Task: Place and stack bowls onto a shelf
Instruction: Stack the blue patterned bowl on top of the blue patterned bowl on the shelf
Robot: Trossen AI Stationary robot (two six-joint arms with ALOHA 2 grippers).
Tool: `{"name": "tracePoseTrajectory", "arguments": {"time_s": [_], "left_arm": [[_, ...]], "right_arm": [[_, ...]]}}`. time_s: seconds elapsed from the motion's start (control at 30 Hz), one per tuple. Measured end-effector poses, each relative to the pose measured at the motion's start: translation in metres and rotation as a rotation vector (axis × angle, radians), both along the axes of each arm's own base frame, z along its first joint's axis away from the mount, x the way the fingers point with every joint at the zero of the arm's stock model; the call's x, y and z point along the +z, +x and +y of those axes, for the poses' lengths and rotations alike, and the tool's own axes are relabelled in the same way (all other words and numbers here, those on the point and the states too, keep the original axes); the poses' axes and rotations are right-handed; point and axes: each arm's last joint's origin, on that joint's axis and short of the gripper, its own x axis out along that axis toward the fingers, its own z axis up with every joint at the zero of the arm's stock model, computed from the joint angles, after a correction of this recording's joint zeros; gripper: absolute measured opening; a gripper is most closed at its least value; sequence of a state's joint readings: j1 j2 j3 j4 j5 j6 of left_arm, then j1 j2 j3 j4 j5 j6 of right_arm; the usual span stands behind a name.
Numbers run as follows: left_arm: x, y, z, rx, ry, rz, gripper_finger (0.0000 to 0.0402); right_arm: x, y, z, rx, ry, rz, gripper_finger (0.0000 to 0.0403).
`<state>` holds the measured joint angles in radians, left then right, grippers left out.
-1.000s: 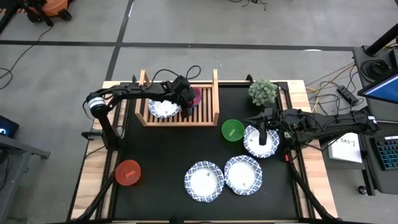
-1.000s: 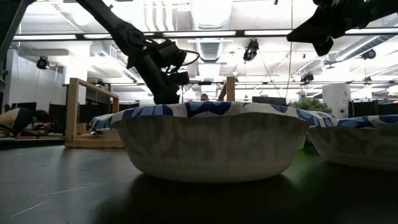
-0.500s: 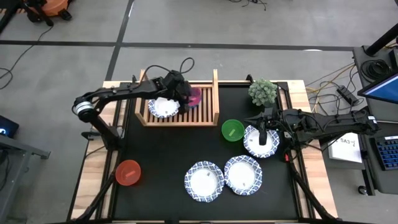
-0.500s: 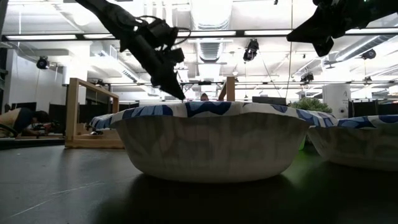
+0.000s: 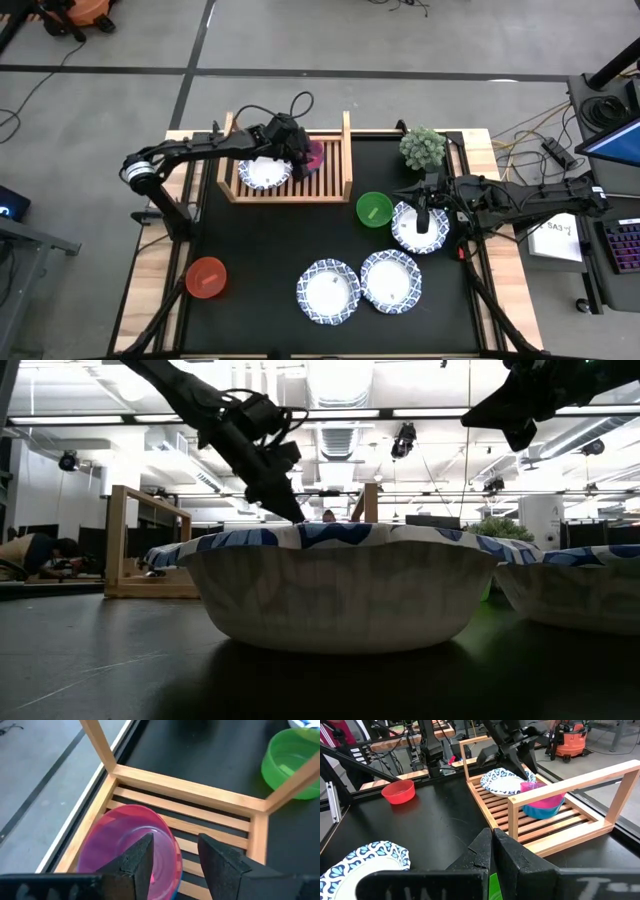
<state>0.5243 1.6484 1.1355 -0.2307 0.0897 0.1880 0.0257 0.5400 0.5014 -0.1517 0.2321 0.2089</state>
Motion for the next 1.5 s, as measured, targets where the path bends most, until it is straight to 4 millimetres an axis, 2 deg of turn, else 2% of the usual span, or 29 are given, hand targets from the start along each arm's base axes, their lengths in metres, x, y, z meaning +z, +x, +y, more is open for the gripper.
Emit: {"name": "tracePoseTrajectory", "arguments": {"time_s": [0.43, 0.73, 0.87, 1.0, 1.2, 1.37, 1.5], "left_arm": [[-0.026, 0.011, 0.006, 0.044, -0.058, 0.020, 0.0092], [-0.045, 0.015, 0.008, 0.073, -0.115, 0.061, 0.0079], [-0.043, 0.017, 0.003, 0.065, -0.119, 0.054, 0.0077], [-0.026, 0.018, -0.003, 0.030, -0.075, 0.002, 0.0077], [-0.012, 0.020, 0.003, 0.036, 0.050, -0.074, 0.0077], [-0.021, 0.019, 0.009, 0.095, 0.074, -0.023, 0.0077], [-0.019, 0.021, -0.002, 0.059, 0.009, -0.033, 0.0077]], "right_arm": [[0.000, 0.000, 0.000, 0.004, 0.002, 0.000, 0.0009], [0.000, 0.000, 0.000, 0.001, 0.016, -0.002, 0.0009], [0.000, 0.000, 0.000, 0.001, 0.017, -0.002, 0.0009], [0.000, 0.000, 0.000, 0.002, 0.017, -0.002, 0.0009], [0.000, 0.000, 0.000, 0.001, 0.017, -0.002, 0.0009], [0.000, 0.000, 0.000, 0.001, 0.017, -0.002, 0.0009], [-0.001, 0.000, 0.000, 0.001, 0.018, 0.006, 0.0009]]}}
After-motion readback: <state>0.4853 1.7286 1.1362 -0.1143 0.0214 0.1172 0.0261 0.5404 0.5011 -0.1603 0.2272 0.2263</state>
